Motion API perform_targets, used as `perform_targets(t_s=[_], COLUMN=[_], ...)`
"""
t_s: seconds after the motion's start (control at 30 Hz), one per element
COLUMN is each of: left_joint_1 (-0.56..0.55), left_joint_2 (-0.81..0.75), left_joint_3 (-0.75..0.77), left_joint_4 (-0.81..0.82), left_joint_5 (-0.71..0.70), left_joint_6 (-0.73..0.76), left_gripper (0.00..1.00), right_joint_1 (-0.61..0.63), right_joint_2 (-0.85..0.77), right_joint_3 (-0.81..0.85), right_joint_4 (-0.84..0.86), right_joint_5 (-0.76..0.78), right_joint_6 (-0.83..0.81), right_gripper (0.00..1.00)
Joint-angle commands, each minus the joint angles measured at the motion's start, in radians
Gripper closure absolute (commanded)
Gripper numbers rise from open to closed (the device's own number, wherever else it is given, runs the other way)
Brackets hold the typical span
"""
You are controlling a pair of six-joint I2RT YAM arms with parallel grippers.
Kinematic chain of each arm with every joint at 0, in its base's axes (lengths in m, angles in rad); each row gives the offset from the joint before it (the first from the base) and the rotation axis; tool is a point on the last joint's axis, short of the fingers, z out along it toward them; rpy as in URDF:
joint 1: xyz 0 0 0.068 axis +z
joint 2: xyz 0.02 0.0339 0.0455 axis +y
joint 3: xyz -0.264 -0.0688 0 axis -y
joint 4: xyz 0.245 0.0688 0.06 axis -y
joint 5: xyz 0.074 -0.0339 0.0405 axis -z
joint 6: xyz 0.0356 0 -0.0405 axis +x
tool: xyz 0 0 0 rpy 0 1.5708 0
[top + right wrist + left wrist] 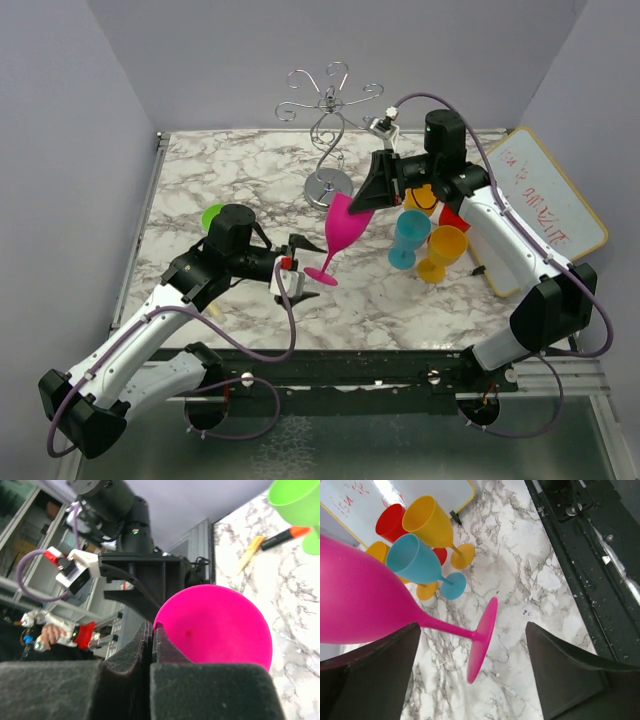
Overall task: Take the wine glass off the wine glass rack
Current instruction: Place the wine glass at the center of the board.
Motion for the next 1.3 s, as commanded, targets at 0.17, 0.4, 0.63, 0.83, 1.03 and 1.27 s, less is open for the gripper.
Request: perform_targets(t_s=[0.17, 0.4, 0.63, 0.83, 1.03, 1.27], left_joint_1=[0.001, 0.001, 0.001, 0.001, 0.002, 0.025], left_joint_2=[-0.032, -0.067, -0.051, -0.063, -0.06, -0.011], left_joint_3=[0.012, -0.006, 0.007, 0.018, 0.048, 0.118], left_joint_4=[-0.01, 0.022, 0.256, 0.339, 0.318, 0.201], left_joint_5=[-0.097, -0.149, -0.569, -0.881, -1.162, -1.369], left_joint_6=[-0.095, -0.173, -0.628, -0.823, -1.035, -0.99], left_gripper=[0.01, 0.01, 0.01, 0.01, 0.01, 0.01], right_joint_1=[0.023, 0.076, 0.222, 0.321, 0.351, 0.356], right_joint_2=[0.037, -0.013, -0.065, -0.085, -0.105, -0.093], right_joint_3=[0.123, 0.065, -0.024, -0.118, -0.198, -0.272], right_joint_4=[-0.495, -0.439, -0.379, -0.304, -0.204, -0.128], right_joint_5=[0.45, 0.684, 1.079, 1.274, 1.398, 1.456], right_joint_6=[-0.355, -0.389, -0.47, -0.532, -0.555, -0.516], right_gripper=[0.99, 0.99, 0.99, 0.99, 0.99, 0.97])
